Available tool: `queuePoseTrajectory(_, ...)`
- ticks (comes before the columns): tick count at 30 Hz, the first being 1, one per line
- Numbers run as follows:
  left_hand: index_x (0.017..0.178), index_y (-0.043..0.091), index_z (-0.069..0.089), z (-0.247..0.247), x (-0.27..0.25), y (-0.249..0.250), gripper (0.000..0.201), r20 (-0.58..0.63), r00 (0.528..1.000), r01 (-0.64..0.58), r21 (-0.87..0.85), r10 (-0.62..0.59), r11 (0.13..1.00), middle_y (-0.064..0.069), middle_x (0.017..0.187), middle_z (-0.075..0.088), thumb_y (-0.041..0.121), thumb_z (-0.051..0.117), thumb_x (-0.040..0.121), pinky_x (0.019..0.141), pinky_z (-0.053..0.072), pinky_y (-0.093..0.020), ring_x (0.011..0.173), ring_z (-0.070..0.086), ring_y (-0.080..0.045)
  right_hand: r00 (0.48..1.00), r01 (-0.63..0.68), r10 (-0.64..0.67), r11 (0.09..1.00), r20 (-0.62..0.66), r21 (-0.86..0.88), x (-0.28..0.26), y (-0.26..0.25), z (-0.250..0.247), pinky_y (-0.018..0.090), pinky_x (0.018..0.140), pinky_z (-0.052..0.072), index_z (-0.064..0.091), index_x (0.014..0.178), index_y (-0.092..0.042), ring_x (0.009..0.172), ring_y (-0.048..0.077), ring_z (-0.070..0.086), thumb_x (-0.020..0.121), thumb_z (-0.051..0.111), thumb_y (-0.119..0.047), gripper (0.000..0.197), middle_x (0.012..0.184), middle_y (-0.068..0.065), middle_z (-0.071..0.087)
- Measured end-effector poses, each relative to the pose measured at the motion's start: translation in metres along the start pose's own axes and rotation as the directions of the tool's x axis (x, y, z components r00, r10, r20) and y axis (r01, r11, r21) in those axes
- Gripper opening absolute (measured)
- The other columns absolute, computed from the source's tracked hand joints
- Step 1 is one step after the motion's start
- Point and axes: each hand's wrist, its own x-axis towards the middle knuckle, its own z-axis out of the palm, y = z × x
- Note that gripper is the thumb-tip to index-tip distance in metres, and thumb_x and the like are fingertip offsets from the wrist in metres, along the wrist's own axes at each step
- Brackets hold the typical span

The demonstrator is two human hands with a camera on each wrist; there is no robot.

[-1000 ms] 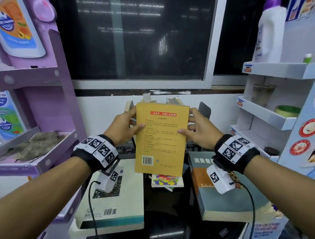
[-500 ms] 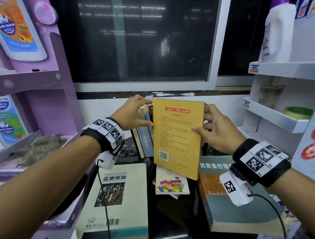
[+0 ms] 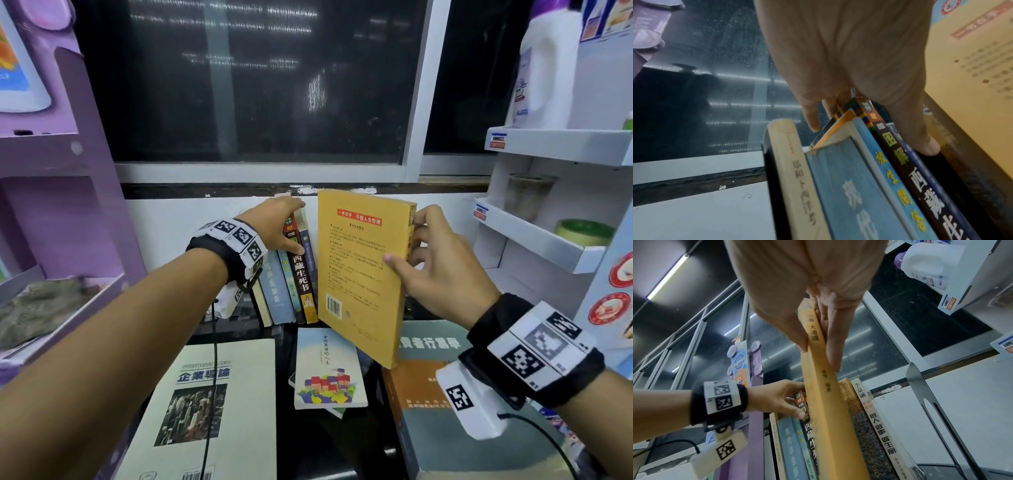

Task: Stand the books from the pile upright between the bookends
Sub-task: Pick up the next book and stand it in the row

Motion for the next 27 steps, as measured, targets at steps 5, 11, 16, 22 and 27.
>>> queuePoseTrajectory(5,0.147,0.014,0.037,0.008,0.006,-0.004,0.103,-0.013,0.999,0.043,-0.027,-0.044,0.999,-0.006,0.145,0.049,0.051,0.088,0.065,0.104,0.046,-0.045,0.129,0.049,-0.026,1.000,-0.011,0.011,1.000,-0.021,-0.014,0.004,-0.004,0.004,0.036,0.072,0.060,0.033,0.106,-0.022,0.082,0.013,0.067,0.092,0.068,-0.025,0.038,0.108,-0.005,0.066)
queuePoseTrajectory(11,0.138,0.018,0.046,0.009,0.007,-0.007,0.088,-0.018,0.999,0.030,-0.057,-0.031,0.998,-0.002,0.140,0.054,0.047,0.088,0.066,0.099,0.051,-0.044,0.123,0.054,-0.022,0.999,-0.007,0.005,0.999,-0.036,-0.050,0.011,-0.008,0.010,0.017,0.063,0.052,0.033,0.106,-0.020,0.083,0.011,0.064,0.093,0.068,-0.024,0.037,0.112,-0.003,0.066)
queuePoseTrajectory(16,0.144,0.017,0.041,0.010,0.006,-0.007,0.095,-0.022,0.999,0.024,-0.061,-0.026,0.998,-0.003,0.146,0.049,0.047,0.088,0.067,0.103,0.049,-0.044,0.128,0.052,-0.023,0.999,0.013,-0.016,0.997,-0.042,-0.076,0.017,-0.013,0.015,0.000,0.057,0.042,0.034,0.107,-0.017,0.081,0.005,0.055,0.093,0.068,-0.021,0.037,0.110,-0.008,0.057)
queuePoseTrajectory(22,0.118,0.021,0.045,0.011,0.007,-0.015,0.083,-0.005,0.997,0.081,-0.081,-0.082,0.993,-0.001,0.121,0.058,0.055,0.090,0.057,0.089,0.056,-0.044,0.108,0.060,-0.020,0.999,0.017,-0.022,0.996,-0.049,-0.085,0.027,-0.019,0.015,0.002,0.054,0.043,0.032,0.109,-0.019,0.086,0.006,0.057,0.093,0.068,-0.023,0.040,0.112,-0.008,0.059)
queuePoseTrajectory(27,0.118,0.019,0.046,0.012,0.007,-0.017,0.083,0.009,0.995,0.095,-0.087,-0.095,0.992,-0.001,0.119,0.060,0.057,0.088,0.059,0.088,0.056,-0.043,0.104,0.060,-0.019,0.999,0.029,-0.034,0.992,-0.041,-0.119,0.037,-0.024,0.017,0.006,0.052,0.043,0.032,0.108,-0.017,0.077,0.002,0.056,0.093,0.068,-0.023,0.039,0.115,-0.003,0.064)
